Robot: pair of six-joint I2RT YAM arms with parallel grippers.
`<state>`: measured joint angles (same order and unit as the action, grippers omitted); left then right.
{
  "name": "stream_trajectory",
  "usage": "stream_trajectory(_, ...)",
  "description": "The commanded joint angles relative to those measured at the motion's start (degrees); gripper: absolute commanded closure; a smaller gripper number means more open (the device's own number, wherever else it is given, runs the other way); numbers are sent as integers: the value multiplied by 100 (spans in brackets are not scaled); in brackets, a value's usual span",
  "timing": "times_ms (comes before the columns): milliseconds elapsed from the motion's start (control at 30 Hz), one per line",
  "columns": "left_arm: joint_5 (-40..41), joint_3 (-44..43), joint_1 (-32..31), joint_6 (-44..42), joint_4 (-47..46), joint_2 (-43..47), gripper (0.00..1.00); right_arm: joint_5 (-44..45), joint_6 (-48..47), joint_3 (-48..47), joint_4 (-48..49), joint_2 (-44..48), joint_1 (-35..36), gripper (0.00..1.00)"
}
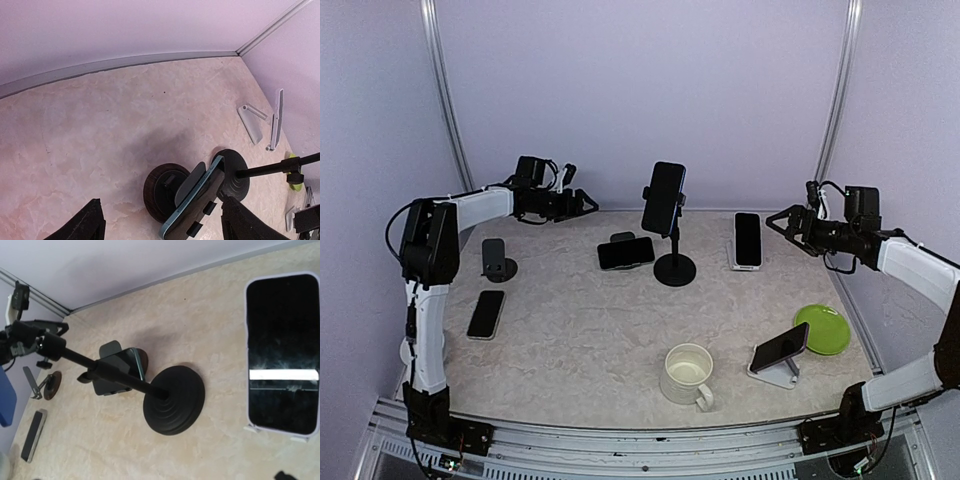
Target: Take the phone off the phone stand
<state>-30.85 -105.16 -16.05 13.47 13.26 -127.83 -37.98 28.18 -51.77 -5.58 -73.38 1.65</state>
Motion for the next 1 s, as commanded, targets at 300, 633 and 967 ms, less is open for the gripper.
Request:
stream_trajectory(300, -1626, -1000, -235, -564, 343, -1239, 35, -12, 7, -62, -51, 113, 46, 0)
stream_trajectory(633, -1826, -1045, -357, -531, 137, -1506, 51, 69, 7, -83, -186, 199, 46, 0)
stream_trajectory(967, -1957, -1239, -387, -460, 146, -1622, 73, 106, -56, -112, -269, 203, 46, 0)
